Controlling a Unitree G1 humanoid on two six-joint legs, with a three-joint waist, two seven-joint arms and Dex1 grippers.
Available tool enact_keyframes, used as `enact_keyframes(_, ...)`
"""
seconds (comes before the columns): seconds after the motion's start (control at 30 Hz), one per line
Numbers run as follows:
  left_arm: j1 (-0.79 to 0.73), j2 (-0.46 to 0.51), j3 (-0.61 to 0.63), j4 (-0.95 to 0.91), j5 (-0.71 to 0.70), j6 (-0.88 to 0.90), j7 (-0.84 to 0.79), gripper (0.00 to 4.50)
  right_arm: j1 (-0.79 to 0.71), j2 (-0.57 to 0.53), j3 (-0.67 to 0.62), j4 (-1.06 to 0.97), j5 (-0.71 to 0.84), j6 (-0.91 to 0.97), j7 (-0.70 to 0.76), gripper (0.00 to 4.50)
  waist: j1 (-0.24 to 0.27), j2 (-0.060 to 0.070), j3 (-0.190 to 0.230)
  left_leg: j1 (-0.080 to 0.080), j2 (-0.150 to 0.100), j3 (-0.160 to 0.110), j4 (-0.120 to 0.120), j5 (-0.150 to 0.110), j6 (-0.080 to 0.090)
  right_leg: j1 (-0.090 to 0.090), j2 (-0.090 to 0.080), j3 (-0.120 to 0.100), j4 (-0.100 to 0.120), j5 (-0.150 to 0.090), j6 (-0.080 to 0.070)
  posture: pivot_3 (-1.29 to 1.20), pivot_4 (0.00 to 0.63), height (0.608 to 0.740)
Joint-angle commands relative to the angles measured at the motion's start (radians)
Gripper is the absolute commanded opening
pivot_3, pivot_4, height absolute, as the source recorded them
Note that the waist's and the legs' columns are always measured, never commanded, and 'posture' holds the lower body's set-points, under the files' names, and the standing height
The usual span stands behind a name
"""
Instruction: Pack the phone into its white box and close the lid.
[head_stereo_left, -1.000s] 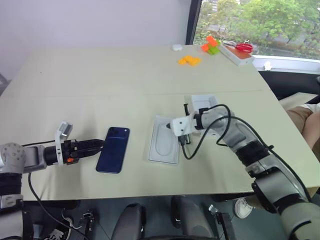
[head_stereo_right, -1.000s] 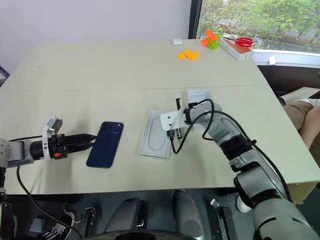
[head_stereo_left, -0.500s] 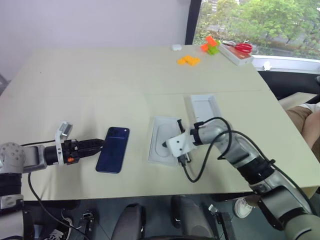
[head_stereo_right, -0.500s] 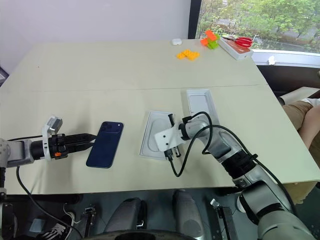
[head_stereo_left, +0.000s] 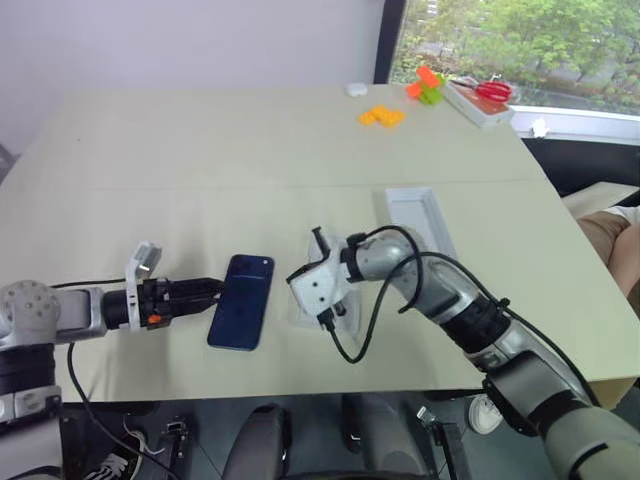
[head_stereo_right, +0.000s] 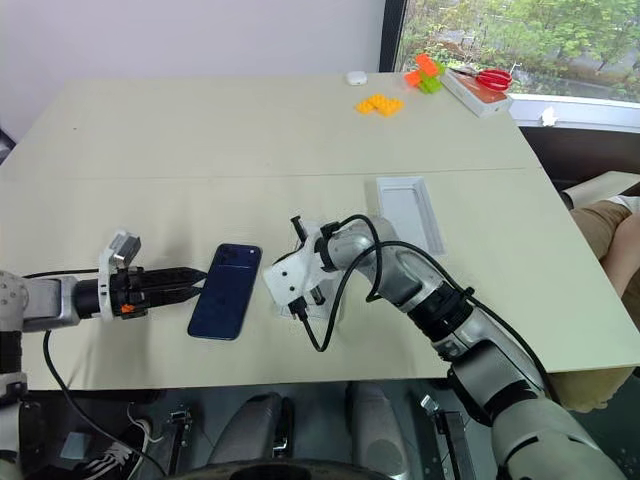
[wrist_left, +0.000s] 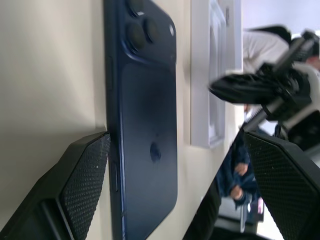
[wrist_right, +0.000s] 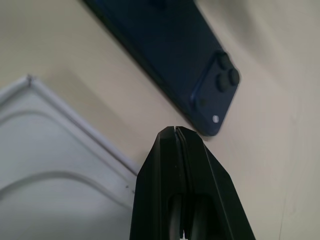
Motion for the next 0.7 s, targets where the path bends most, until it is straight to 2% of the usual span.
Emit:
enact_keyframes(0.03, 0.019, 0.002, 0.011, -0.043, -0.064, 0.008, 0.023, 4.50, -0.040, 0.018, 0.027, 0.037, -0.051, -0.063, -0.034, 0.02, -0.001, 0.000, 0.000, 0.000, 0.000, 0.000, 0.000, 0.000, 0.000, 0.000, 0.000, 0.000, 0.000, 0.000, 0.000, 0.00, 0.150, 0.740)
enact_keyframes(0.2, 0.036, 0.009, 0.010, -0.048, -0.108, 0.008, 0.051, 4.50, -0.066, 0.037, 0.084, 0.136, -0.156, -0.149, -0.102, 0.02, -0.002, 0.000, 0.000, 0.000, 0.000, -0.001, -0.001, 0.001, -0.002, 0.000, 0.000, -0.001, 0.000, 0.000, -0.001, 0.00, 0.150, 0.740)
enact_keyframes(0.37, 0.042, 0.017, 0.014, -0.044, -0.126, 0.008, 0.067, 4.50, -0.119, 0.026, 0.108, 0.171, -0.207, -0.186, -0.066, 0.02, -0.002, 0.000, 0.000, 0.001, 0.000, -0.002, -0.001, 0.002, -0.003, 0.001, 0.001, -0.002, 0.000, 0.000, -0.001, 0.00, 0.150, 0.740)
enact_keyframes(0.7, 0.044, 0.002, 0.018, -0.043, -0.151, 0.008, 0.083, 4.50, -0.214, 0.047, 0.100, 0.319, -0.160, -0.273, -0.006, 0.02, -0.003, 0.000, 0.000, 0.001, 0.000, -0.003, -0.001, 0.003, -0.004, 0.003, 0.001, -0.003, 0.000, 0.000, -0.001, 0.00, 0.150, 0.740)
